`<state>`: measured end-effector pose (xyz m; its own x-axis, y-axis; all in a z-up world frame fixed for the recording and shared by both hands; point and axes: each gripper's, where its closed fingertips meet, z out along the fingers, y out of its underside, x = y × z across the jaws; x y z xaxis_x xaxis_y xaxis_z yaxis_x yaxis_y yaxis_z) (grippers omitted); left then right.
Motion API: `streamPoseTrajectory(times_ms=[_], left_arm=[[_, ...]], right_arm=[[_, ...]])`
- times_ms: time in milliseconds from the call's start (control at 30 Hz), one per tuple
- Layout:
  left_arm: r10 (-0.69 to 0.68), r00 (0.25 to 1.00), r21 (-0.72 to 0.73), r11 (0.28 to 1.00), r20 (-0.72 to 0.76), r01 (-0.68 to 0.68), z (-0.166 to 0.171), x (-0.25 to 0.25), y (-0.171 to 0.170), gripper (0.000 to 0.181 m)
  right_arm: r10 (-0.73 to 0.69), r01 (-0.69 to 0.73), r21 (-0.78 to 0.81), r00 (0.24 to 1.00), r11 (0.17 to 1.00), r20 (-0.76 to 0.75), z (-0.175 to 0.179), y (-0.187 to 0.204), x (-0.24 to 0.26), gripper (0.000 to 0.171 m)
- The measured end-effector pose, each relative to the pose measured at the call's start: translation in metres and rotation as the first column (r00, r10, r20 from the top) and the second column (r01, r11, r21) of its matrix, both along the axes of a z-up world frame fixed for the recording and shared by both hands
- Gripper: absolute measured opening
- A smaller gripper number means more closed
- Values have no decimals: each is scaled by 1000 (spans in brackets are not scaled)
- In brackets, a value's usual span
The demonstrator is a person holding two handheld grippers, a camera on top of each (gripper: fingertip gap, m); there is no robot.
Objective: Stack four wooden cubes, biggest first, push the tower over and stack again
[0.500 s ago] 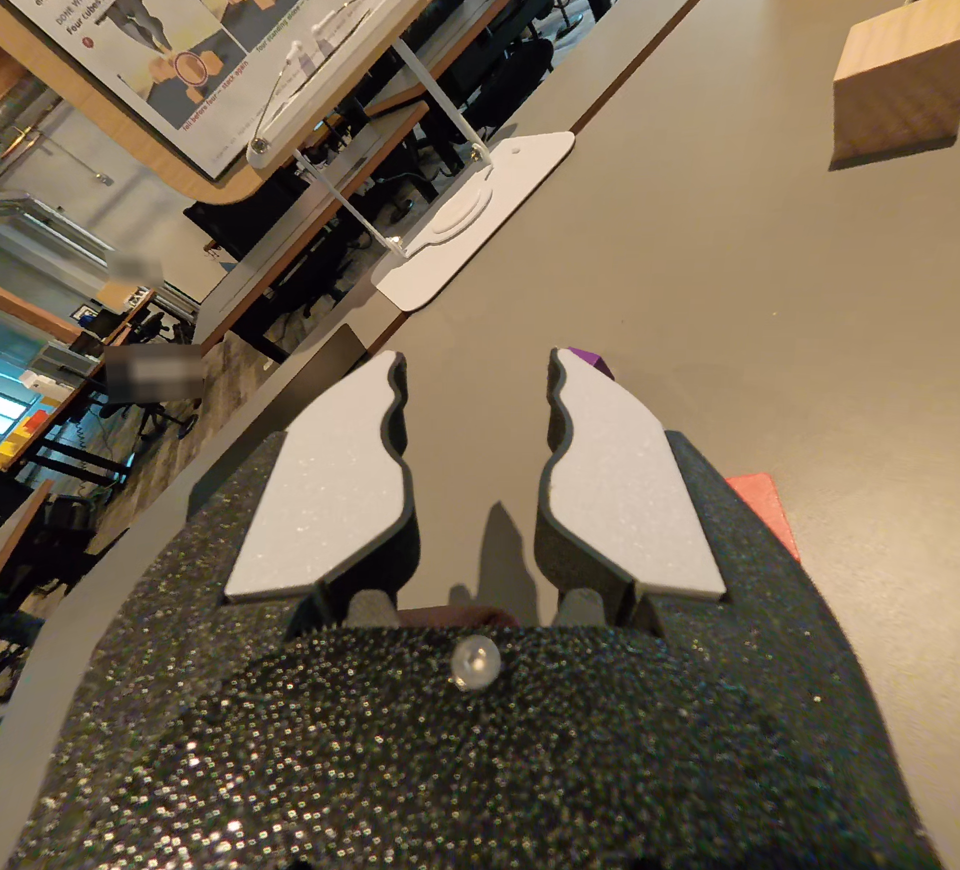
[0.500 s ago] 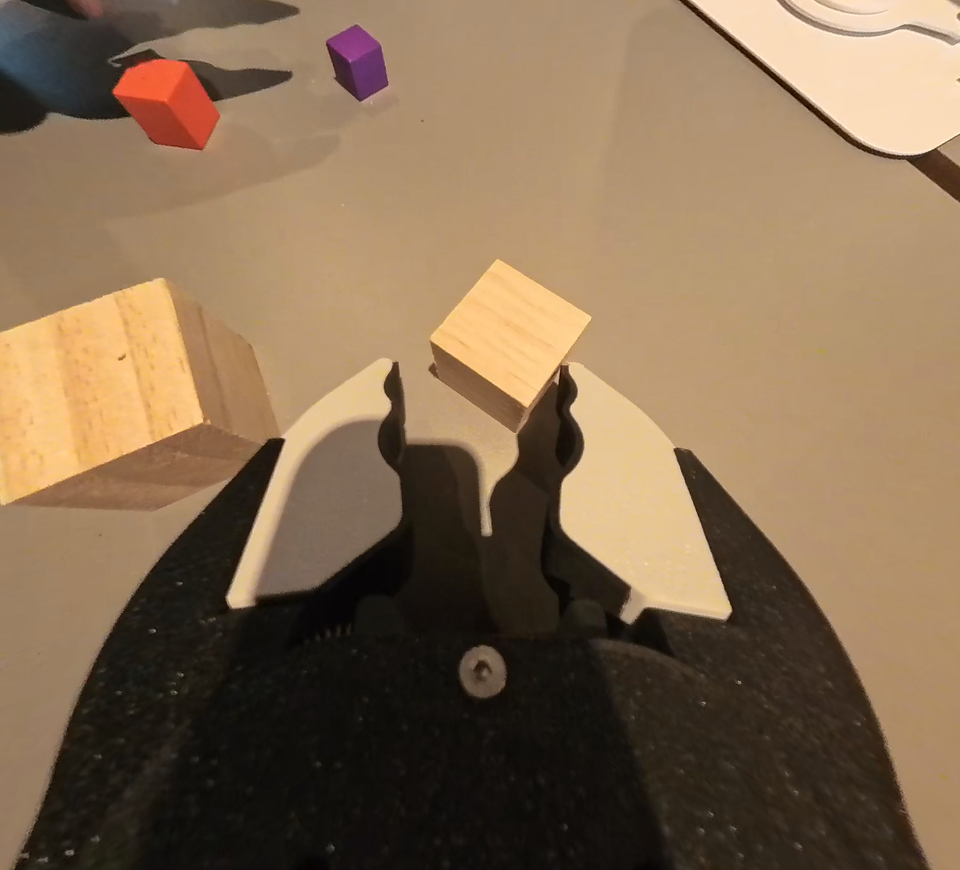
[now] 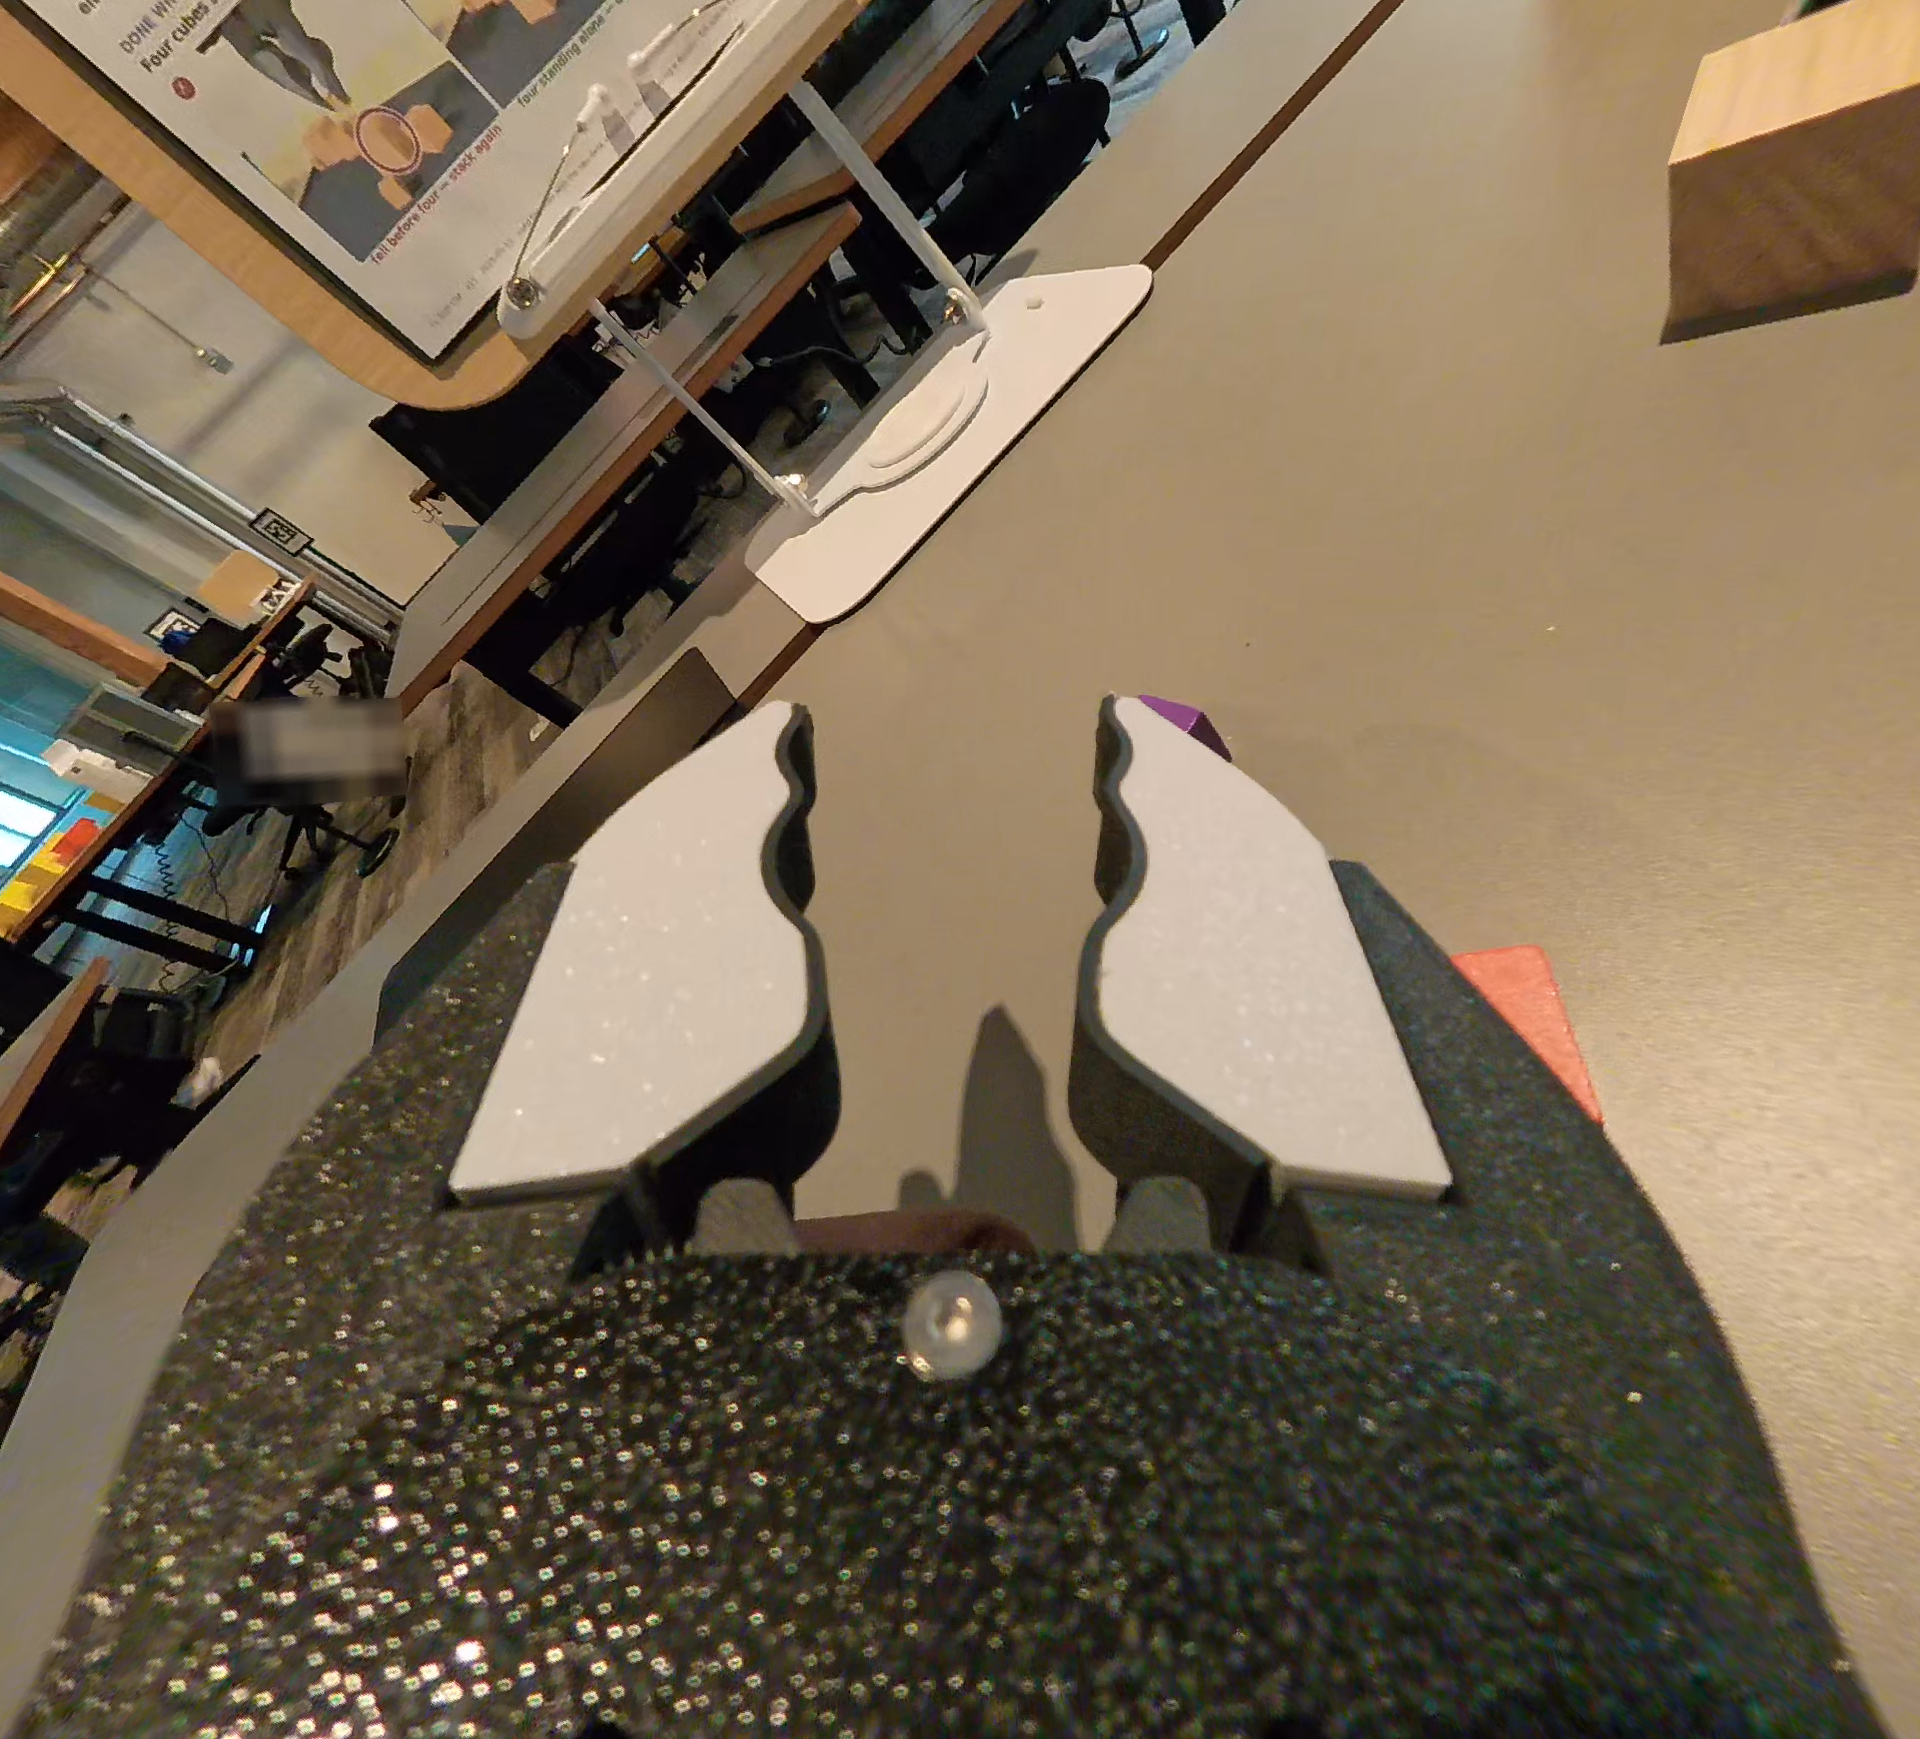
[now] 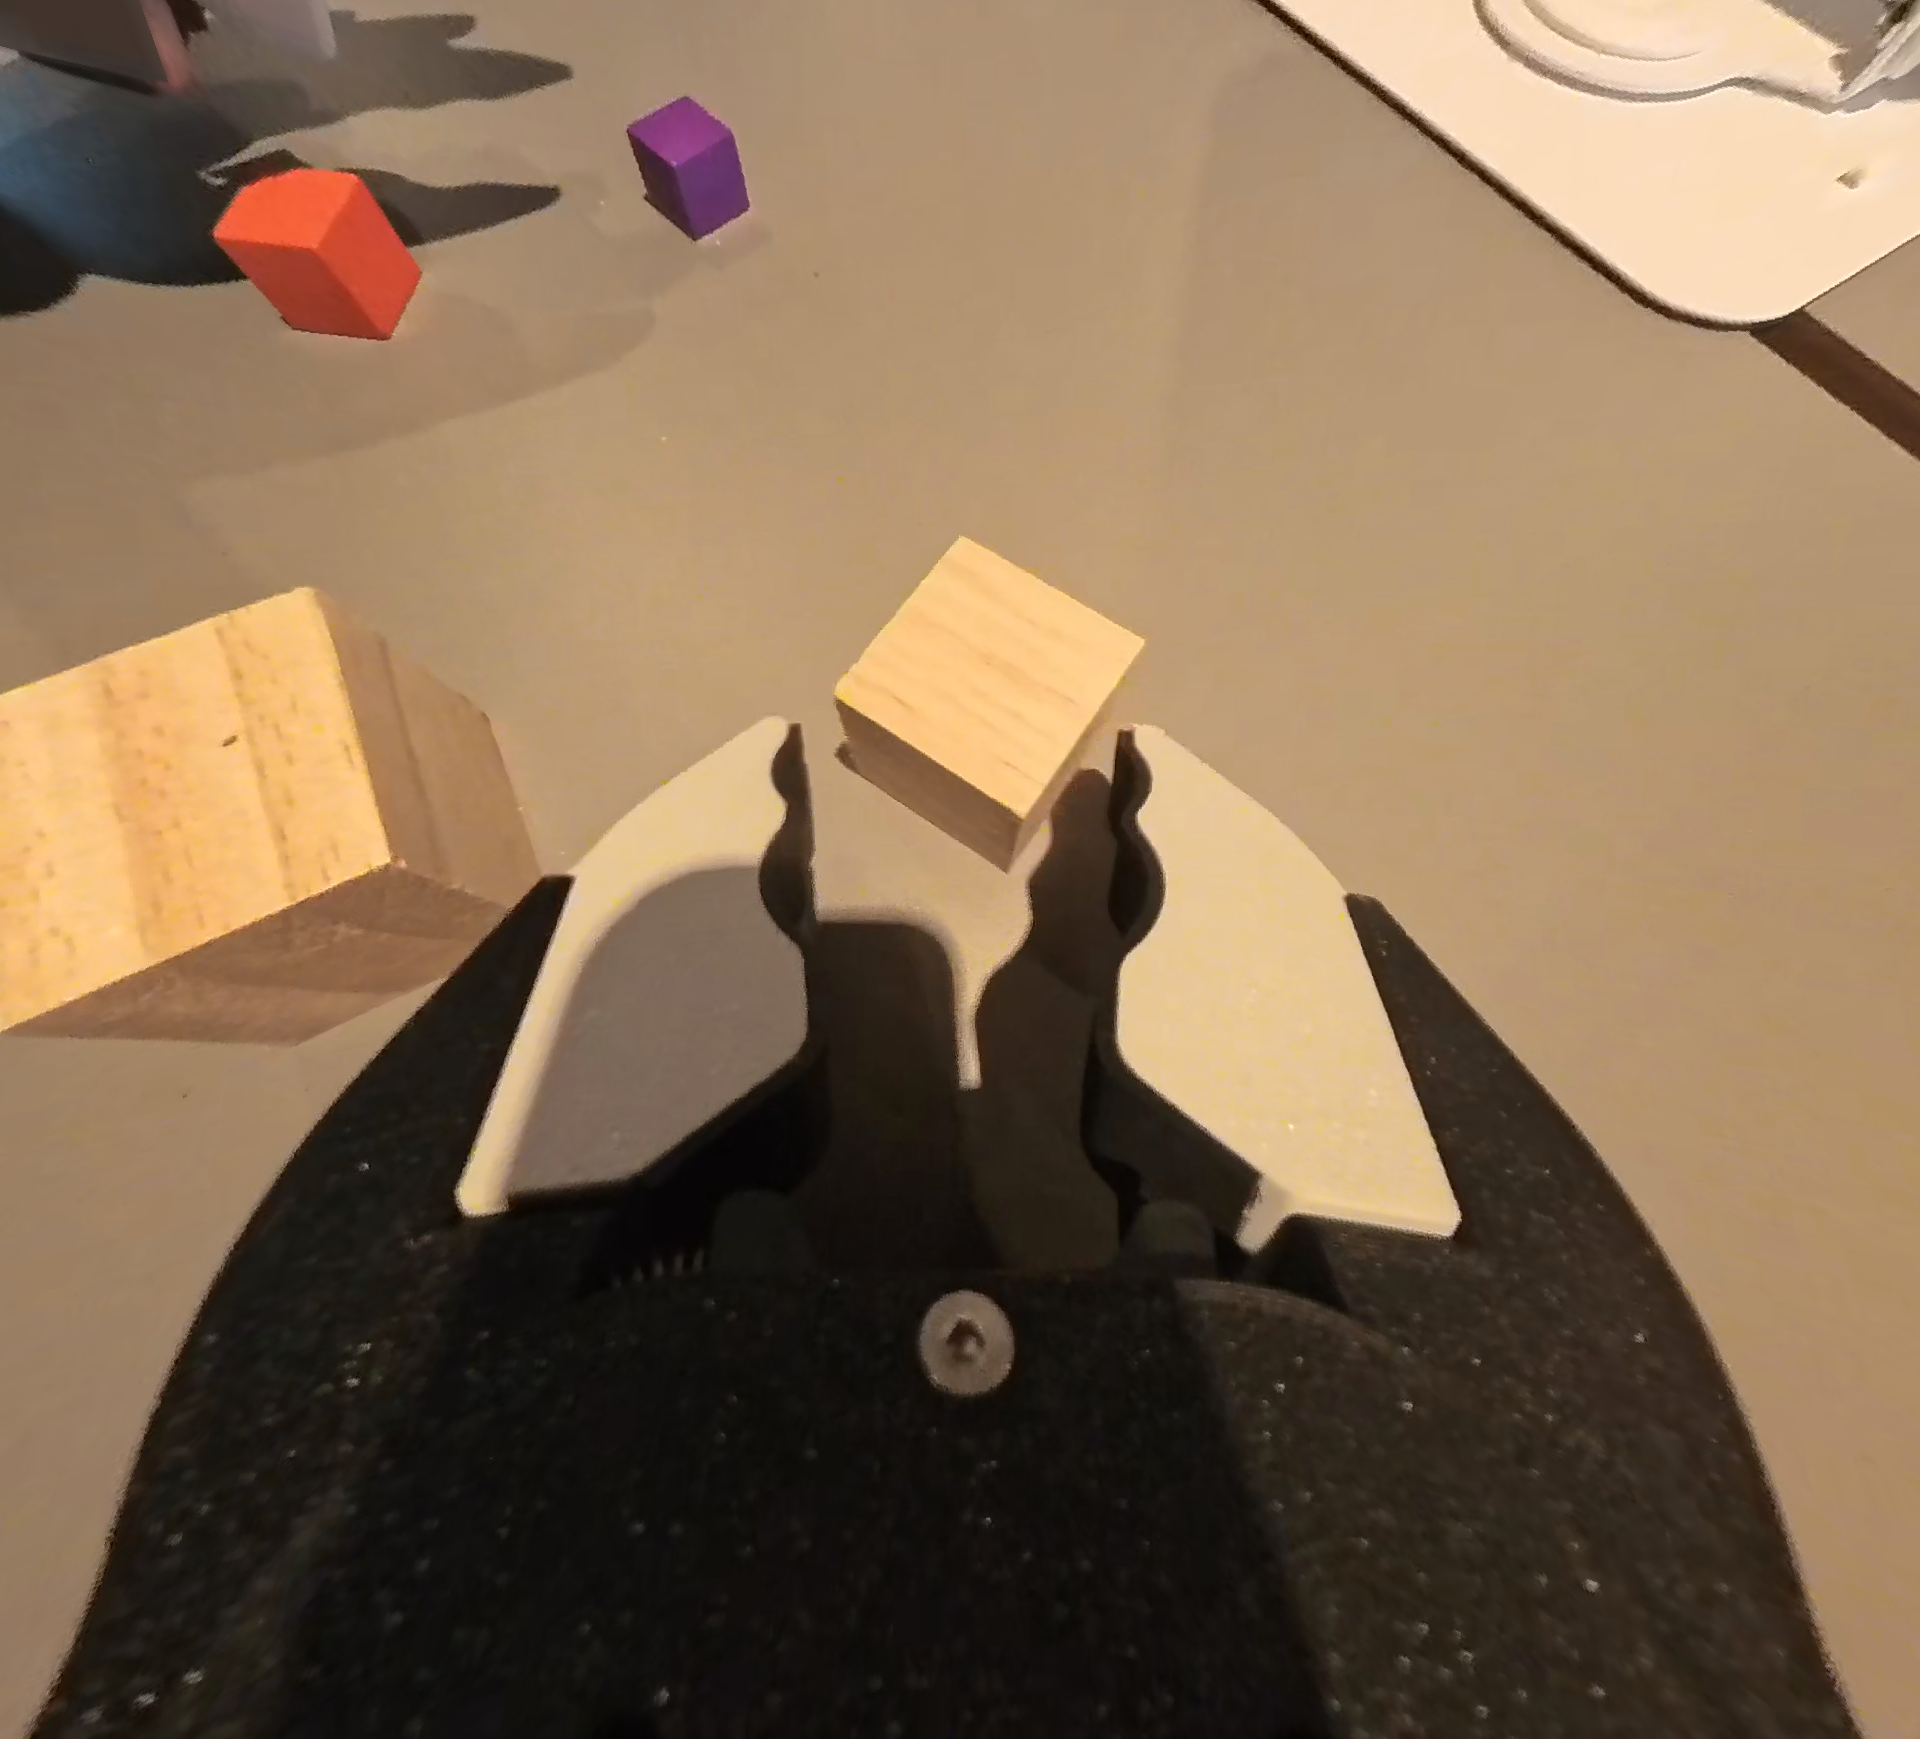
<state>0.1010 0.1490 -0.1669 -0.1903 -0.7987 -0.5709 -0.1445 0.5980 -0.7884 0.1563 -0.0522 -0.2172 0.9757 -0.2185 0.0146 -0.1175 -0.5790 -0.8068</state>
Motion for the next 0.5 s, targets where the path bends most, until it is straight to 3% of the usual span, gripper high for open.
streamPoseTrajectory(times_ms=[267,500], left_arm=[[-4,1000,-79,997,8,4,5,-1,3,52],[6,1000,-122,993,8,-5,6,-1,8,52]], right_arm=[[-99,98,63,995,993,16,15,-19,26,57],[-41,40,-17,999,999,-25,-3,-19,18,59]])
